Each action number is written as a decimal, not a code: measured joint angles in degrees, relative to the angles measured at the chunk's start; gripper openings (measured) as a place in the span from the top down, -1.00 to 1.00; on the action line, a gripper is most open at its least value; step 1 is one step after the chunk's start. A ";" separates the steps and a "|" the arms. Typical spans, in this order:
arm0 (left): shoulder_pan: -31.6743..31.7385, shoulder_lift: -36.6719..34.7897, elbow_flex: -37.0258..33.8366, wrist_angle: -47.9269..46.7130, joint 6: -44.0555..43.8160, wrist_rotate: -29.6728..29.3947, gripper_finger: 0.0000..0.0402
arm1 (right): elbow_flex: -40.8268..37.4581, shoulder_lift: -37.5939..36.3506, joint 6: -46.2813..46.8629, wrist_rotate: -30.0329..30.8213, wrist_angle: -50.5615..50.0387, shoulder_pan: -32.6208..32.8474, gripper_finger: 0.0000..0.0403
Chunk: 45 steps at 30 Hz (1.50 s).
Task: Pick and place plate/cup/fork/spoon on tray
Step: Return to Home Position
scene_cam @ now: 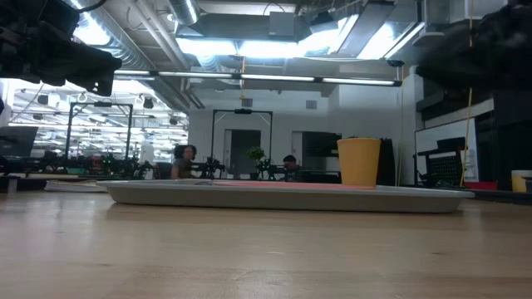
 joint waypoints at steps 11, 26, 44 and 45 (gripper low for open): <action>0.00 0.00 0.00 0.00 0.00 0.00 0.66 | -0.04 1.89 -11.57 -9.83 -3.41 0.11 0.51; 0.00 0.00 0.00 0.00 0.00 0.00 0.66 | -0.04 3.90 -10.68 -9.83 -3.40 -0.56 0.51; -0.02 0.00 0.00 0.01 0.00 0.00 0.66 | -0.04 3.90 -10.66 -9.83 -3.31 -0.56 0.51; 0.00 0.00 0.00 0.00 0.00 0.00 0.66 | -0.04 3.90 -10.61 -9.83 -3.31 -0.56 0.51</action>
